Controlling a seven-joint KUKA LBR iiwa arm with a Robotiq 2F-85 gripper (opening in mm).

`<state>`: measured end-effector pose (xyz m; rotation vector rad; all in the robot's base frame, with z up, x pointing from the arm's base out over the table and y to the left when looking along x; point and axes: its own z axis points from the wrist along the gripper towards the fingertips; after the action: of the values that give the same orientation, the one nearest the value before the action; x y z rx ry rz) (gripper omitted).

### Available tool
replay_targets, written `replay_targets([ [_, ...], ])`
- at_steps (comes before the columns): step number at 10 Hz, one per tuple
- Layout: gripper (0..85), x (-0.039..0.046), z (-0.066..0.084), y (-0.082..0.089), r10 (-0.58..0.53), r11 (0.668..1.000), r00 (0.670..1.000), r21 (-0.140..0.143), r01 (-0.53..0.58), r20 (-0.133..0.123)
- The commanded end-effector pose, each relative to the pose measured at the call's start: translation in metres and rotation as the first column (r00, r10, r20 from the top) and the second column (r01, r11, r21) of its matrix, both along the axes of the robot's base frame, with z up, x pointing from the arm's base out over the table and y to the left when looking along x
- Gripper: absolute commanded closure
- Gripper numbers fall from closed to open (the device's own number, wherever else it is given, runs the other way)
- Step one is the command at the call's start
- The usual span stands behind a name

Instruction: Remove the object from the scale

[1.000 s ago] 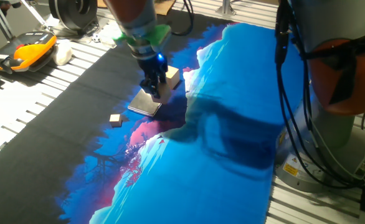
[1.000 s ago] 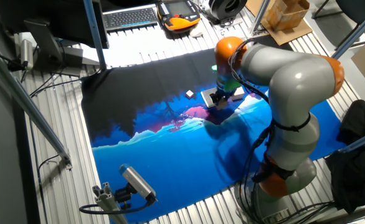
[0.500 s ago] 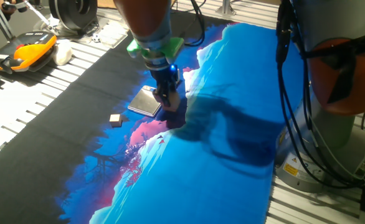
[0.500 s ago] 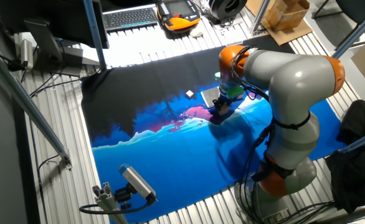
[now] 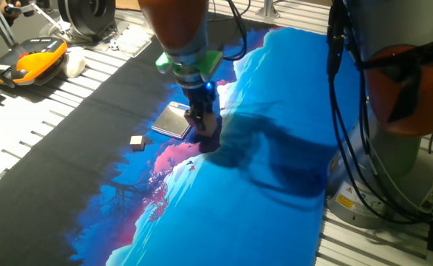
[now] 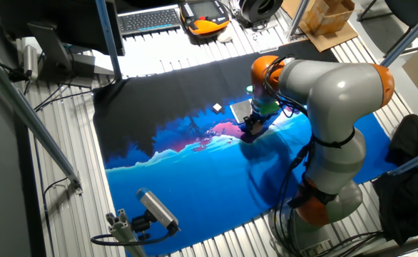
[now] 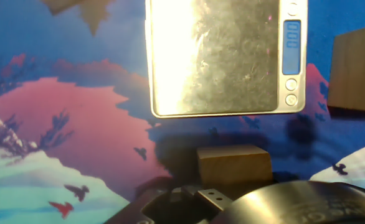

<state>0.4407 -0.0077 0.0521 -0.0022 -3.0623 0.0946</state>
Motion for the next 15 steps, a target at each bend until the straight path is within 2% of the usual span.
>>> replay_targets([
  [1, 51.0, 0.0003, -0.001, 0.000, -0.012, 1.000, 1.000, -0.001, 0.012, 0.009],
  [2, 34.0, 0.0011, -0.002, 0.001, -0.029, 1.000, 0.999, -0.001, 0.029, 0.025],
  [3, 34.0, 0.0017, -0.003, 0.001, -0.044, 0.999, 0.998, -0.009, 0.044, 0.042],
  [4, 17.0, 0.0020, -0.003, 0.001, -0.056, 0.998, 0.997, -0.009, 0.057, 0.049],
  [7, 17.0, 0.0029, 0.005, 0.006, -0.071, 0.997, 0.996, -0.019, 0.072, 0.059],
  [9, 17.0, 0.0069, 0.020, 0.017, -0.095, 0.995, 0.994, -0.024, 0.096, 0.060],
  [10, 17.0, 0.0144, 0.036, 0.020, -0.122, 0.992, 0.992, 0.012, 0.122, 0.016],
  [11, 17.0, 0.0212, 0.050, 0.021, -0.109, 0.994, 0.994, 0.019, 0.109, 0.004],
  [13, 51.0, 0.0366, 0.076, 0.019, -0.063, 0.998, 0.997, 0.018, 0.064, -0.038],
  [14, 85.0, 0.0428, 0.086, 0.016, -0.039, 0.998, 0.998, 0.050, 0.041, -0.042],
  [15, 85.0, 0.0445, 0.090, 0.015, -0.037, 0.998, 0.999, 0.054, 0.037, 0.000],
])
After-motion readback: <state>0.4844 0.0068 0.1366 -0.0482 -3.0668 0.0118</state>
